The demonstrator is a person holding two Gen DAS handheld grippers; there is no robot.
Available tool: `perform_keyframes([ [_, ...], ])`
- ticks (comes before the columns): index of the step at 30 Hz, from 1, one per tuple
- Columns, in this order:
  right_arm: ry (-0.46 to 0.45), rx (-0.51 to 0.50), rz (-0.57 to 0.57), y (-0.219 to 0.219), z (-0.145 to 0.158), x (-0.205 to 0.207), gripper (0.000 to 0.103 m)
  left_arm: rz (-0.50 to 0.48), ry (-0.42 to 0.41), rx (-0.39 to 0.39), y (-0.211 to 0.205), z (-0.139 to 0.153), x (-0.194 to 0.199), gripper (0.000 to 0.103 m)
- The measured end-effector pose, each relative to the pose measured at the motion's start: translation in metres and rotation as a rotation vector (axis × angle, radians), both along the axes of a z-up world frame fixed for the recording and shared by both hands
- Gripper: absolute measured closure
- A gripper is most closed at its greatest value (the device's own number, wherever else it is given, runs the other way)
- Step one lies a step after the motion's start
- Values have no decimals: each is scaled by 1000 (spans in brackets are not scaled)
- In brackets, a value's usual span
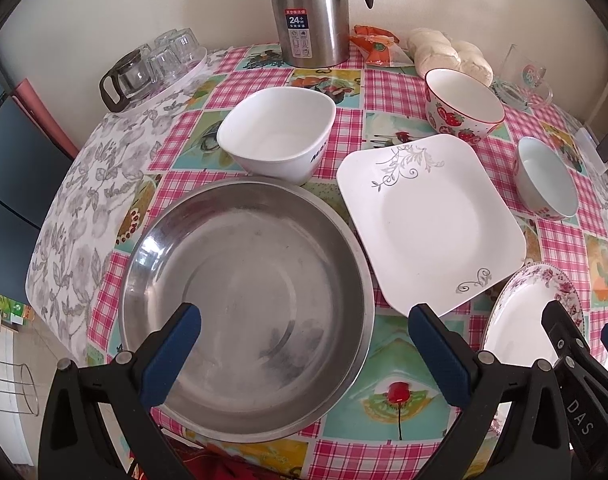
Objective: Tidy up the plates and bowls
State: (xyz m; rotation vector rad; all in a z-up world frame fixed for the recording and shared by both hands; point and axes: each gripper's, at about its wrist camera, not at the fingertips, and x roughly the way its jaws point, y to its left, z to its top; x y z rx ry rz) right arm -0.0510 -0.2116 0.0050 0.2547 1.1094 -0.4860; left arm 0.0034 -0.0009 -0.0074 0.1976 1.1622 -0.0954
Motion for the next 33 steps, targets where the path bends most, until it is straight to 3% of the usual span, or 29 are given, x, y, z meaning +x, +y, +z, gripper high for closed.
perform_keyframes([
  [33,-33,-13,33,8,7,0,0,-5,-27,-5,-1,8,-2,0],
])
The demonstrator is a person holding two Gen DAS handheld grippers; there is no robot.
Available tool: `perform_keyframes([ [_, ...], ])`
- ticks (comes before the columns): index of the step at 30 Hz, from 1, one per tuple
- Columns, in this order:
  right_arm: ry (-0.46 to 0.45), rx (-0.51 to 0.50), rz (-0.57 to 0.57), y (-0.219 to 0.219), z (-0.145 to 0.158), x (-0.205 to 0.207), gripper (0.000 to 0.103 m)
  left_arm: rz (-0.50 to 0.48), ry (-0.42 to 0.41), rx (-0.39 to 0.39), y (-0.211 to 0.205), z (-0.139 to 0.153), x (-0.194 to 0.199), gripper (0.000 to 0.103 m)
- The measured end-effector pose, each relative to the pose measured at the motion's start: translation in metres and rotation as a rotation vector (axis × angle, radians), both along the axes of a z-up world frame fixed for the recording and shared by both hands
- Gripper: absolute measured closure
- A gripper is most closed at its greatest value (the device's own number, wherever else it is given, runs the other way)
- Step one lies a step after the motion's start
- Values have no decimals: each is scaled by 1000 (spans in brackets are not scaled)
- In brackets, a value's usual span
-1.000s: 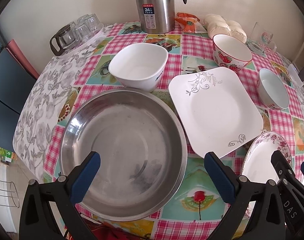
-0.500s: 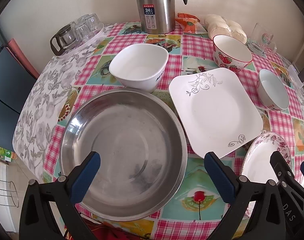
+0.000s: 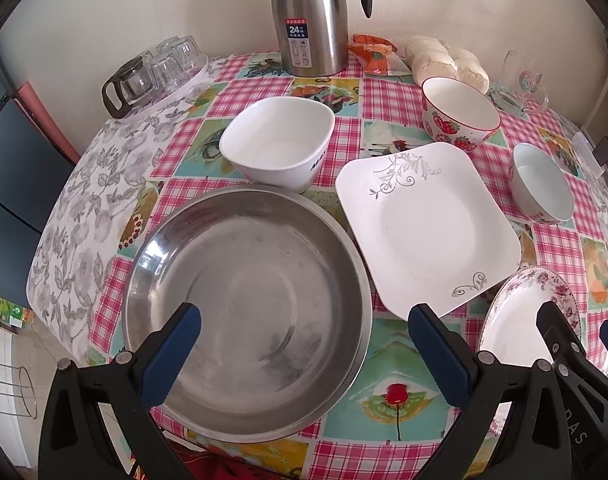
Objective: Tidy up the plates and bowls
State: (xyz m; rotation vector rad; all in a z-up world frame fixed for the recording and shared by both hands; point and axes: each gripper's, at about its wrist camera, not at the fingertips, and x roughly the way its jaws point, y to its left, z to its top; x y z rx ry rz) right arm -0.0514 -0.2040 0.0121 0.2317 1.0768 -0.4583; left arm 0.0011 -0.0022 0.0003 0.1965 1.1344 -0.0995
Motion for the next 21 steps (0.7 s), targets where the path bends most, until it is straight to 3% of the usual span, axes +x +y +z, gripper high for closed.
perform_keyframes([
  [21,-19,-5,7,3,4,-2,0,-3,-19,-20,3,4,-5,0],
])
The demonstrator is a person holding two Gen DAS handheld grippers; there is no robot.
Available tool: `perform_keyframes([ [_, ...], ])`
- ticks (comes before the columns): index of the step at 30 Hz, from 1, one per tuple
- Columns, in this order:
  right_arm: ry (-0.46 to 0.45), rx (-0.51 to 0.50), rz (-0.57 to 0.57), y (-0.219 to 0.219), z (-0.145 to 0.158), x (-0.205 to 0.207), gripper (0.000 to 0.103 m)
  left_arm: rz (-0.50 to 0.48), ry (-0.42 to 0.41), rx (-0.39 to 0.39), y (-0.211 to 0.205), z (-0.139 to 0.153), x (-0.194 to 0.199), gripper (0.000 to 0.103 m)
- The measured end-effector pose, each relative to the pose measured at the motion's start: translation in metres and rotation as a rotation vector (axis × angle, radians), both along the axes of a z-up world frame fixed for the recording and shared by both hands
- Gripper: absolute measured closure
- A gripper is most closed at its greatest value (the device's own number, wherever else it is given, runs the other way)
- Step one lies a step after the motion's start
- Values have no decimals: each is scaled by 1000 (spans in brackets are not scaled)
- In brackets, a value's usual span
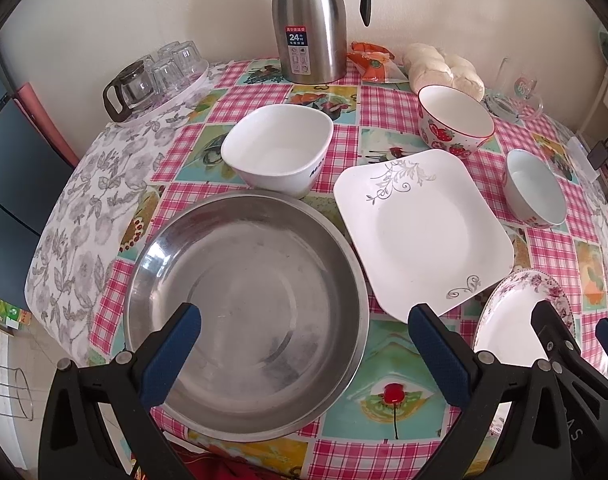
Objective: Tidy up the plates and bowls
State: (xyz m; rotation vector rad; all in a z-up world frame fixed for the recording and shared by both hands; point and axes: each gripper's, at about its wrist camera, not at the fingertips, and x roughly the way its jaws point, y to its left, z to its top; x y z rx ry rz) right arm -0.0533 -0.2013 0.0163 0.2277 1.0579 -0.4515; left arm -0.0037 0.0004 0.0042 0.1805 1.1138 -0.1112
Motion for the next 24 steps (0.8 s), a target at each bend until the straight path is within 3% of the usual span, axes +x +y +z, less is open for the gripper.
perform_keyframes([
  [24,16,-3,-2,0,-4,1,0,32,25,-44,9,-1,3,0],
])
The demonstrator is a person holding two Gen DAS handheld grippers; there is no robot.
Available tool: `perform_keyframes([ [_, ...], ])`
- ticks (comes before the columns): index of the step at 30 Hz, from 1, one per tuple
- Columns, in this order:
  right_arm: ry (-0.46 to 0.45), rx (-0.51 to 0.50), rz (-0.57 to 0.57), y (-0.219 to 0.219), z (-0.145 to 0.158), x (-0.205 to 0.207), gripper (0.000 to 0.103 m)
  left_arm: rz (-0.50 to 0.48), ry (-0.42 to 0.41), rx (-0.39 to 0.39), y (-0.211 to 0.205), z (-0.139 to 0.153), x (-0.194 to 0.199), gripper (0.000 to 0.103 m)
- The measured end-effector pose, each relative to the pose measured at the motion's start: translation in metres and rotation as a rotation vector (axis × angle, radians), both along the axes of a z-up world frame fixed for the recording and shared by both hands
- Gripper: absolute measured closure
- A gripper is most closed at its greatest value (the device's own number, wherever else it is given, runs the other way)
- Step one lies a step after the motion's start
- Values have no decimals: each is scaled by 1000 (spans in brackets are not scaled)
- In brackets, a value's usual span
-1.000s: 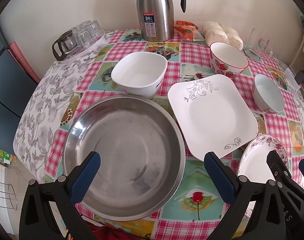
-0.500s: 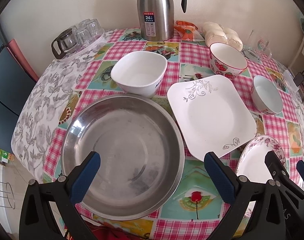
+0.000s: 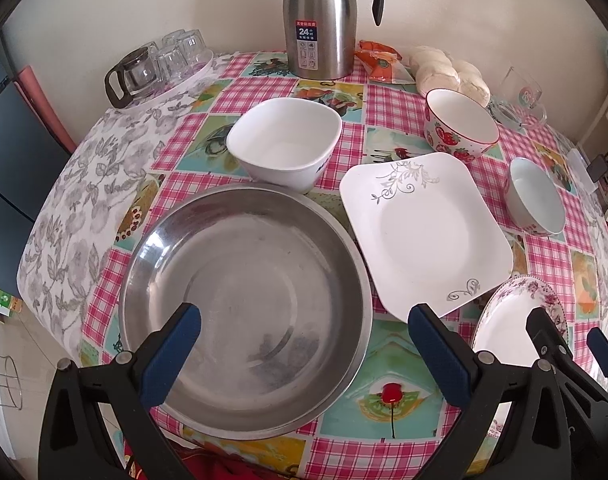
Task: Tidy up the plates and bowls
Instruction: 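Close the left tool on the steel basin rim while the right tool grips it too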
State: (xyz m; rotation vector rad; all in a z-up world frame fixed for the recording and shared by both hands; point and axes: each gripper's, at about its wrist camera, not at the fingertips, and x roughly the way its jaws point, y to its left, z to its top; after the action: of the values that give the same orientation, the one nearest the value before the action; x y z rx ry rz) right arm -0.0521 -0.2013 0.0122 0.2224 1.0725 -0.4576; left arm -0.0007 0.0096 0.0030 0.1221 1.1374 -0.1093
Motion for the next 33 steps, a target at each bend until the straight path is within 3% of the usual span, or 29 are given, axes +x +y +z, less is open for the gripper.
perform_keyframes([
  [6,3,1,12,7,-2,5,0,27,17,-47,12,0,4,0],
  [15,-20,91,146,48,-14,22,0,215,1,-157,80,-5,24,0],
  [24,16,149,308,99,-36,39,2,389,46,-260,157,-42,34,0],
  [30,70,237,338,107,-55,47,25,495,84,-276,197,-71,34,2],
  [33,96,264,344,110,-62,48,33,502,96,-281,205,-81,34,13],
])
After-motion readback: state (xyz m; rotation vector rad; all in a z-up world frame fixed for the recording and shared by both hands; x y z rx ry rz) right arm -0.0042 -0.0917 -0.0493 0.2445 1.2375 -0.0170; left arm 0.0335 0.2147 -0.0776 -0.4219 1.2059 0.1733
